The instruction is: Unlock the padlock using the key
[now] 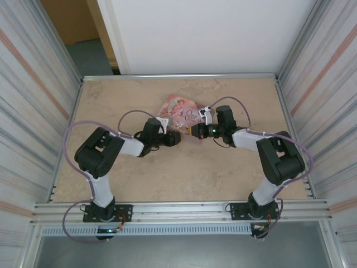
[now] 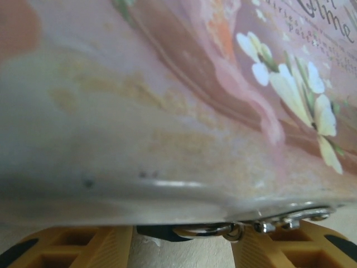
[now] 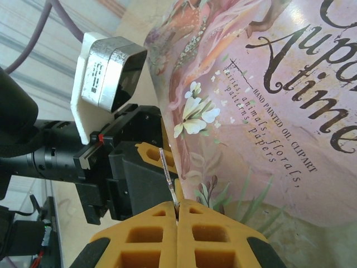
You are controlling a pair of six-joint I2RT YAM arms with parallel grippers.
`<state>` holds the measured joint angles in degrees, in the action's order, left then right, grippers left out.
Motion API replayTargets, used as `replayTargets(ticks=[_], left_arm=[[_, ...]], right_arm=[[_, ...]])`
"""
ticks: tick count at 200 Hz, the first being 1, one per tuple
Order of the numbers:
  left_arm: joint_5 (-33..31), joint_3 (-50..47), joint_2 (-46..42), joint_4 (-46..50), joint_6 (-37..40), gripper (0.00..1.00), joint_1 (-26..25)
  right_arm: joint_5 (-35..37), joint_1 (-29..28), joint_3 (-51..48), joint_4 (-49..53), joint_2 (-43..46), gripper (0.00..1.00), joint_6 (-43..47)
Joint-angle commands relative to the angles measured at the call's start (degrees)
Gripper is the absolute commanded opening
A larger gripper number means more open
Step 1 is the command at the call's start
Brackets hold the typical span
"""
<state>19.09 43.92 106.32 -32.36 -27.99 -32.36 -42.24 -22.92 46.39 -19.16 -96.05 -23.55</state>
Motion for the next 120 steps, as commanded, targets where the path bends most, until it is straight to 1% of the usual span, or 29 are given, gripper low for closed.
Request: replayTargets(ticks=[1,72,120], left_arm=[[0.78,1.69,0.64,-2.97,-1.42,0.48,-0.29],[-1.23,1.93,0.69,-3.08,-3.15,0.45,-1.69],[-3.11,2.66,0.82,-2.19,-3.62,0.39,-2.70]], right_arm=[[1.63,-0.95,-0.25,5.89,-0.98,0.00,-0.36],[1.81,-1.25,-0.21,5.89,-0.69,0.00,-0.40],[1.83,-1.34,-0.17,6.11,-0.45,0.00,-0.36]])
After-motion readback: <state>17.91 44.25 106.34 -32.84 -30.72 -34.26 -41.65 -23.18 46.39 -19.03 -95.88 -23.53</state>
